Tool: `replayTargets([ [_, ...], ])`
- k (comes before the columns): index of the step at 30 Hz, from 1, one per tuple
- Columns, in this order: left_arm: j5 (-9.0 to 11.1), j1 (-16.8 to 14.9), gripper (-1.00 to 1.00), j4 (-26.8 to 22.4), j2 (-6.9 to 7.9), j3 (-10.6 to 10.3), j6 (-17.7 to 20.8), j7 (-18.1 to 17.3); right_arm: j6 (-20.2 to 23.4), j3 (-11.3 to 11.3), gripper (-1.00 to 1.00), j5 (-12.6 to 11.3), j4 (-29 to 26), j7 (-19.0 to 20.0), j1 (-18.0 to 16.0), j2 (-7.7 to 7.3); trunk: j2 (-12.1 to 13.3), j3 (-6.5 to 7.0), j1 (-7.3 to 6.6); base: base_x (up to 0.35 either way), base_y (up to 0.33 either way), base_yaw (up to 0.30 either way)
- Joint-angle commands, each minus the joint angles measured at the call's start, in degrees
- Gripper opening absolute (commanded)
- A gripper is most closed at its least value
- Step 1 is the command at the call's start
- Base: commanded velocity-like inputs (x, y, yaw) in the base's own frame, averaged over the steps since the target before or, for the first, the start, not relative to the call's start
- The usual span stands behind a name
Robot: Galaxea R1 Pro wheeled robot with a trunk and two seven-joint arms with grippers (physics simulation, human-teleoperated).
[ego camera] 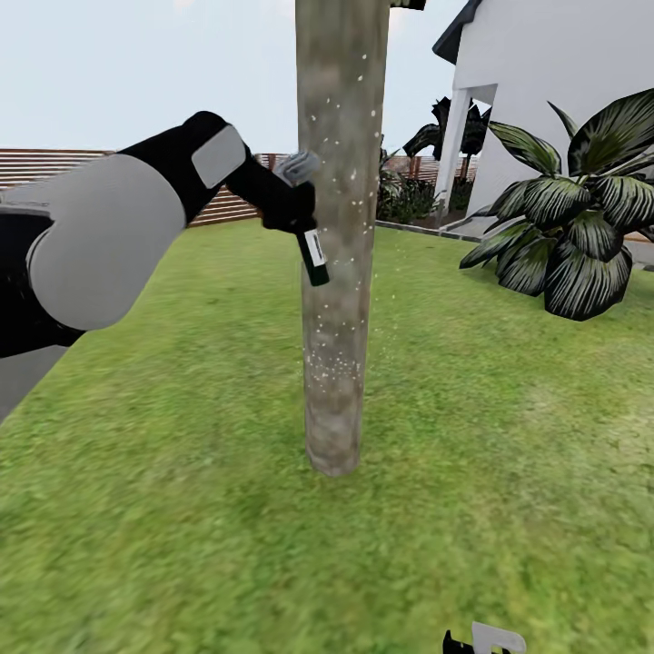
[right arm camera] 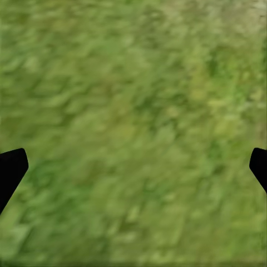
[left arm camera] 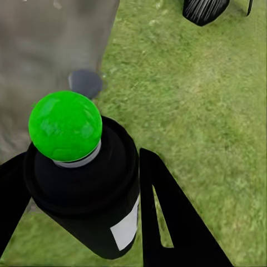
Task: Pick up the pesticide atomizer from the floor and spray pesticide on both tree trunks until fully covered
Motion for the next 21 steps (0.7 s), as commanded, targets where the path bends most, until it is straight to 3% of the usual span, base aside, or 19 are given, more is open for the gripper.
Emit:
replayTargets([
  [1, -0.7, 0.2, -1.0, 0.0, 0.0, 0.3, 0.2, 0.0, -0.3, -0.4, 1.0, -0.1, 0.1, 0.1, 0.0, 0.02, 0.0, -0.05, -0.01, 0.0, 0.0, 0.0],
  [4, -3.9, 2.6, -1.0, 0.0, 0.0, 0.2, -1.6, 0.1, -0.3, -0.4, 1.0, -0.1, 0.0, 0.1, 0.0, 0.02, 0.0, -0.05, -0.01, 0.0, 0.0, 0.0],
  [8, -10.5, 6.7, -1.0, 0.0, 0.0, 0.2, -4.5, 0.1, -0.3, -0.4, 1.0, -0.1, 0.0, 0.1, 0.0, 0.02, 0.0, -0.05, -0.01, 0.0, 0.0, 0.0],
  [9, -13.1, 7.7, -1.0, 0.0, 0.0, 0.2, -5.3, 0.2, -0.3, -0.4, 1.0, -0.1, 0.0, 0.1, 0.0, 0.02, 0.0, -0.05, -0.01, 0.0, 0.0, 0.0],
  [11, -15.1, 9.3, -1.0, 0.0, 0.0, 0.2, -6.0, 0.1, -0.3, -0.4, 1.0, -0.1, 0.0, 0.1, 0.0, 0.02, 0.0, -0.05, -0.01, 0.0, 0.0, 0.0],
  [13, -16.1, 12.0, -1.0, 0.0, 0.0, 0.2, -6.9, 0.1, -0.3, -0.4, 1.0, -0.1, 0.0, 0.1, 0.0, 0.02, 0.0, -0.05, -0.01, 0.0, 0.0, 0.0],
  [14, -16.4, 15.3, -1.0, 0.0, 0.0, 0.2, -10.4, 0.1, -0.3, -0.4, 1.0, -0.1, 0.0, 0.1, 0.0, 0.02, 0.0, -0.05, -0.01, 0.0, 0.0, 0.0],
  [18, -16.6, 21.0, -1.0, 0.0, 0.0, 0.3, -15.6, 0.2, -0.3, -0.4, 1.0, -0.1, 0.0, 0.1, 0.0, 0.02, 0.0, -0.05, -0.01, 0.0, 0.0, 0.0],
  [21, -16.6, 26.5, -1.0, 0.1, 0.0, 0.3, -22.1, 0.1, -0.3, -0.4, 1.0, -0.1, 0.0, 0.1, 0.0, 0.02, 0.0, -0.05, -0.01, 0.0, 0.0, 0.0],
])
